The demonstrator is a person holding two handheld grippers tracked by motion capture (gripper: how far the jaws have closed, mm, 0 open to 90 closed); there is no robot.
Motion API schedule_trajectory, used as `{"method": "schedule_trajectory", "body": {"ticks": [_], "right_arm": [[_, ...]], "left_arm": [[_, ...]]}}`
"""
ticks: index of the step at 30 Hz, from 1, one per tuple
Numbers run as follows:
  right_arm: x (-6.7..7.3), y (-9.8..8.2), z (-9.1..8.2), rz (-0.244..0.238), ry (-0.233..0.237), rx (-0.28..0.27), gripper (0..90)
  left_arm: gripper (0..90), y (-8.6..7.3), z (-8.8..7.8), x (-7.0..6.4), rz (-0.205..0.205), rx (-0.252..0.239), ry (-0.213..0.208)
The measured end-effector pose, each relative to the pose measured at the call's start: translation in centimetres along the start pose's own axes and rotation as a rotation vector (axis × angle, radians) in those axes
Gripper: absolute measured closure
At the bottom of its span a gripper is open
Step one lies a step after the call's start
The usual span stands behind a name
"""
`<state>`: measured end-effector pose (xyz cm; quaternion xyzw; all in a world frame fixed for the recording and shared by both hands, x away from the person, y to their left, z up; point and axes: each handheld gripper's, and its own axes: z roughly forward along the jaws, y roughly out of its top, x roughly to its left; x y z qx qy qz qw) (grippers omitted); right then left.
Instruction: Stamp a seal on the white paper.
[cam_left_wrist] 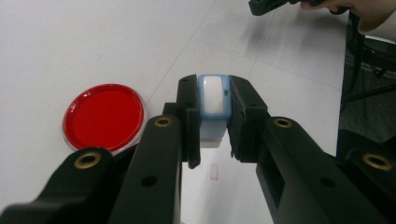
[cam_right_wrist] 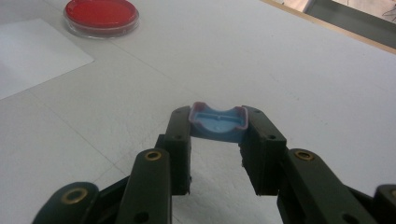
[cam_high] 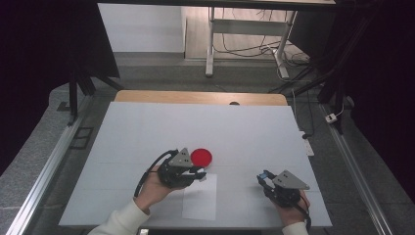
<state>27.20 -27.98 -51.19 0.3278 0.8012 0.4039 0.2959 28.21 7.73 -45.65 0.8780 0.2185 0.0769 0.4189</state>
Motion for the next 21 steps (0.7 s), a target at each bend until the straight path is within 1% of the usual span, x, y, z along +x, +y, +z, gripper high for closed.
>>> {"method": "schedule_trajectory", "body": {"ticks": [2,3,4,5,9,14,21], "right_arm": [[0.0,0.0,0.0,-0.002,-0.004,0.002,64.4],[0.0,0.0,0.0,-0.001,0.000,0.002,64.3],[0.1,0.0,0.0,-0.002,0.000,0.002,64.4],[0.1,0.0,0.0,-0.003,0.001,0.003,64.4],[0.0,0.0,0.1,0.001,0.003,0.003,64.3],[0.0,0.0,0.0,-0.001,-0.004,0.005,64.3],[0.0,0.0,0.1,-0.001,0.004,0.004,64.3]], "left_arm": [[75.9,-0.1,0.1,-0.1,0.005,0.009,-0.004],[75.8,-0.2,0.2,-0.1,0.001,0.009,-0.006],[75.9,-0.2,0.3,-0.1,0.007,0.017,-0.009],[75.8,-0.3,0.5,-0.2,0.001,0.014,-0.012],[75.8,-0.5,0.8,-0.3,-0.002,0.027,-0.027],[75.8,-1.0,1.0,-0.4,-0.004,0.042,-0.028],[75.8,-1.5,1.2,-0.5,-0.004,0.058,-0.031]]}}
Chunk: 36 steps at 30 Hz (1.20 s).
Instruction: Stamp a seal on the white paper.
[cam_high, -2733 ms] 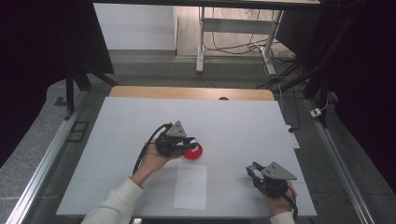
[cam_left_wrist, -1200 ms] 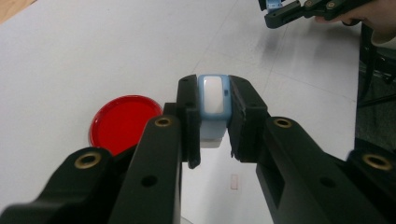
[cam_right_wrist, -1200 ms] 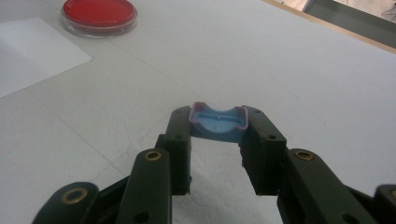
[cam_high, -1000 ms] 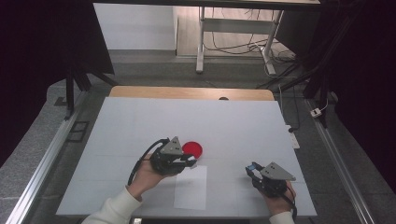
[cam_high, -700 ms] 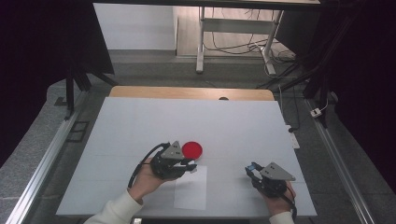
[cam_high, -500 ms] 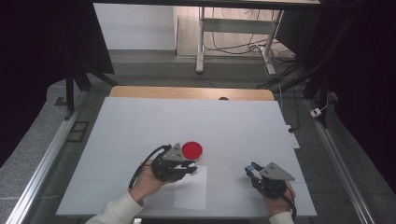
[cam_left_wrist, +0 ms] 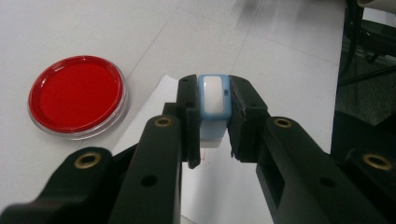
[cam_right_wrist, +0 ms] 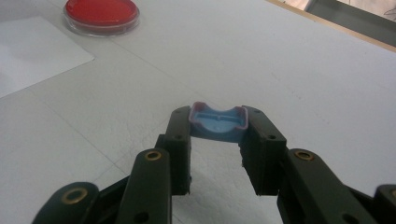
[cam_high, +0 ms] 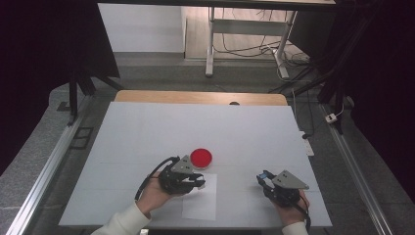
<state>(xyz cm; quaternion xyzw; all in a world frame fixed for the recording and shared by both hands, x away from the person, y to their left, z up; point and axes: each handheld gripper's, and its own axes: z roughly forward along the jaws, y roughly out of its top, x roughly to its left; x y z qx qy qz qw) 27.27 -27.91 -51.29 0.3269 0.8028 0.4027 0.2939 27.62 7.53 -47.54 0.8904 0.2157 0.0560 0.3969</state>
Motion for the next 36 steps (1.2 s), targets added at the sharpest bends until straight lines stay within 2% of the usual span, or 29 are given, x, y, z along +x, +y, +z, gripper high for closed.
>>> {"method": "schedule_trajectory", "body": {"ticks": [11,20,23,36], "right_arm": [[0.0,0.0,0.0,-0.002,-0.001,0.004,64.4],[0.0,0.0,0.1,0.000,0.002,0.003,64.3],[0.0,0.0,0.1,0.000,0.004,0.002,64.3],[0.0,0.0,0.1,0.000,0.004,0.004,64.3]], "left_arm": [[75.8,-0.5,0.8,-0.1,0.020,0.032,-0.002],[75.8,-1.0,1.6,0.1,0.015,0.043,0.003],[75.8,-1.1,1.9,0.2,0.029,0.058,0.007],[75.8,-1.3,2.3,0.1,0.032,0.050,0.020]]}}
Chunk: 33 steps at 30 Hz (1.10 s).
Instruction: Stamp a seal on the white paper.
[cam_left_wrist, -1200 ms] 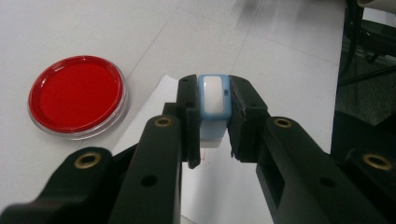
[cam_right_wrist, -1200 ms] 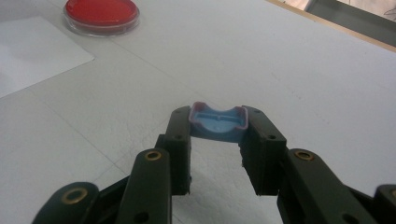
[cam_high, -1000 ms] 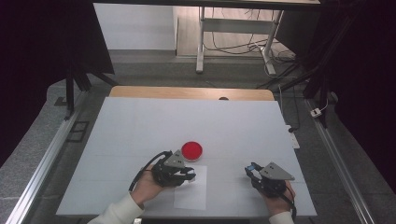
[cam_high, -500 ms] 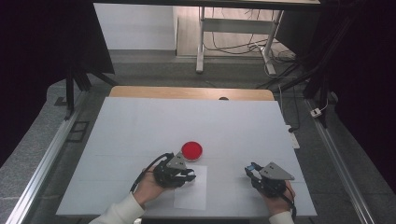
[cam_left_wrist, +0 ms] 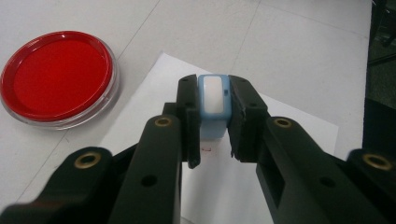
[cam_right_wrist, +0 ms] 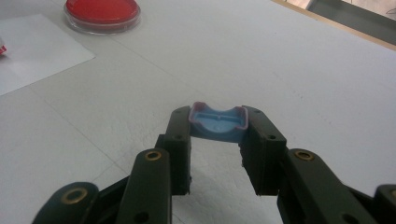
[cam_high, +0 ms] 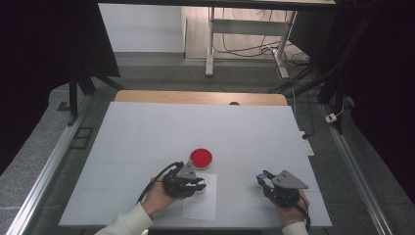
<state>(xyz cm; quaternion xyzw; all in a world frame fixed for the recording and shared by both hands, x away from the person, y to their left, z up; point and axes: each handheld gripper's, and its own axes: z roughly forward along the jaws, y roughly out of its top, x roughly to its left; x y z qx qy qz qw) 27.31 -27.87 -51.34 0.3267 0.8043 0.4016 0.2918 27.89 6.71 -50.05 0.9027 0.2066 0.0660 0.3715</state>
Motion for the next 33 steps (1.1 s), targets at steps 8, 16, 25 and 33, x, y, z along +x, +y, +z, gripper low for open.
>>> {"method": "schedule_trajectory", "body": {"ticks": [8,16,25,33], "right_arm": [[-0.02,0.01,-0.03,-0.001,0.000,0.001,64.3],[-0.03,0.00,-0.01,0.000,0.001,0.002,64.3],[-0.02,-0.02,0.04,0.001,0.003,-0.001,64.3],[0.05,0.01,0.05,-0.004,0.003,0.000,64.3]], "left_arm": [[75.8,-0.04,0.20,-0.12,0.005,0.002,0.000],[75.8,-0.12,0.37,-0.08,0.006,0.008,0.003],[75.9,-0.11,0.41,-0.19,0.009,0.015,0.009],[76.2,0.07,0.52,-0.51,0.020,0.039,0.029]]}}
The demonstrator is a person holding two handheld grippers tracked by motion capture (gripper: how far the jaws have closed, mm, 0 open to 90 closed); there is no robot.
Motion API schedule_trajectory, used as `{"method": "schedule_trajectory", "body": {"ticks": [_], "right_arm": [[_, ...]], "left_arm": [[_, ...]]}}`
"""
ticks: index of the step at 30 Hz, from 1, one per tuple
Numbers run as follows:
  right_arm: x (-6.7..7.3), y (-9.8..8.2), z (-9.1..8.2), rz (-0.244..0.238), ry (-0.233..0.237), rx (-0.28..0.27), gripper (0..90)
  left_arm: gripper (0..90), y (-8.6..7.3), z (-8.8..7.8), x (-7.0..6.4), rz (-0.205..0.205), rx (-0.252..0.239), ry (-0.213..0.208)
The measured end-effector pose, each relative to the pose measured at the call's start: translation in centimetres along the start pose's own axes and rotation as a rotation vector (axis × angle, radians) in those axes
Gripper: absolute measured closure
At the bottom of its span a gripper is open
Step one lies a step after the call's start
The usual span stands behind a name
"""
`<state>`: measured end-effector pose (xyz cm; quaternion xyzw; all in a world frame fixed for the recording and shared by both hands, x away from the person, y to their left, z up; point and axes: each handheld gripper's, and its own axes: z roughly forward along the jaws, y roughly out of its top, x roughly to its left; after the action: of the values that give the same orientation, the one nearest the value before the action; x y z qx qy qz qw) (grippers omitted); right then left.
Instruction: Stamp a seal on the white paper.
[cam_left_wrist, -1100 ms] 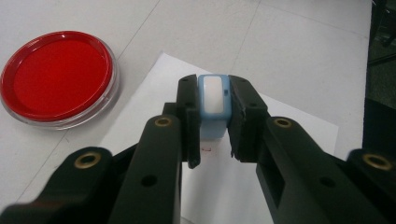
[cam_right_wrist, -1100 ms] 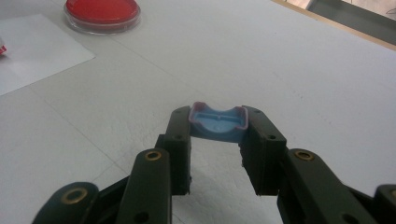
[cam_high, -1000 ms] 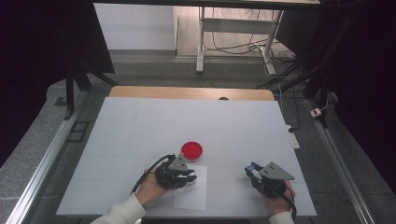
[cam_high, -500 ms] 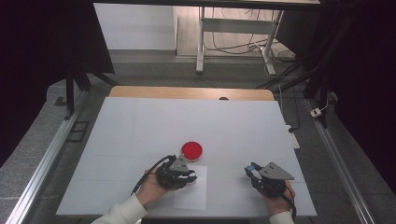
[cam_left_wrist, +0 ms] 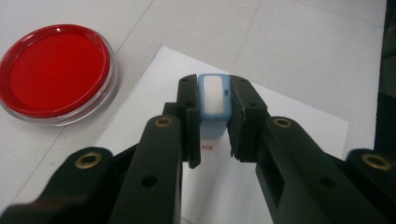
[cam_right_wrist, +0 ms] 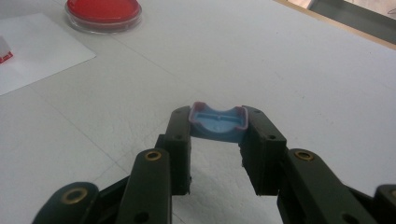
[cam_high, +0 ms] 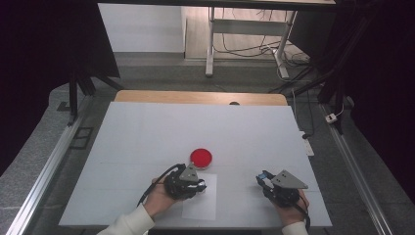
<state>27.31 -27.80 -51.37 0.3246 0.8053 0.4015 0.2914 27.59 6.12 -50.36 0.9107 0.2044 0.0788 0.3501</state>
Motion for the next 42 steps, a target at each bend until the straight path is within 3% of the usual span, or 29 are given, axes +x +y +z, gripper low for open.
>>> {"method": "schedule_trajectory", "body": {"ticks": [8,19,25,42], "right_arm": [[0.04,0.04,-0.01,-0.005,-0.004,0.008,64.3],[0.15,0.05,0.04,-0.006,0.000,0.005,64.3],[0.23,0.04,0.10,-0.008,0.001,0.007,64.3],[0.25,0.08,0.06,-0.010,0.001,0.005,64.3]], "left_arm": [[76.3,0.15,0.21,-0.28,0.007,0.026,0.018],[76.5,0.49,0.32,-0.82,0.049,0.057,0.045],[76.5,0.45,0.33,-0.42,0.029,0.056,0.022],[76.6,0.35,0.39,-0.52,0.033,0.048,0.028]]}}
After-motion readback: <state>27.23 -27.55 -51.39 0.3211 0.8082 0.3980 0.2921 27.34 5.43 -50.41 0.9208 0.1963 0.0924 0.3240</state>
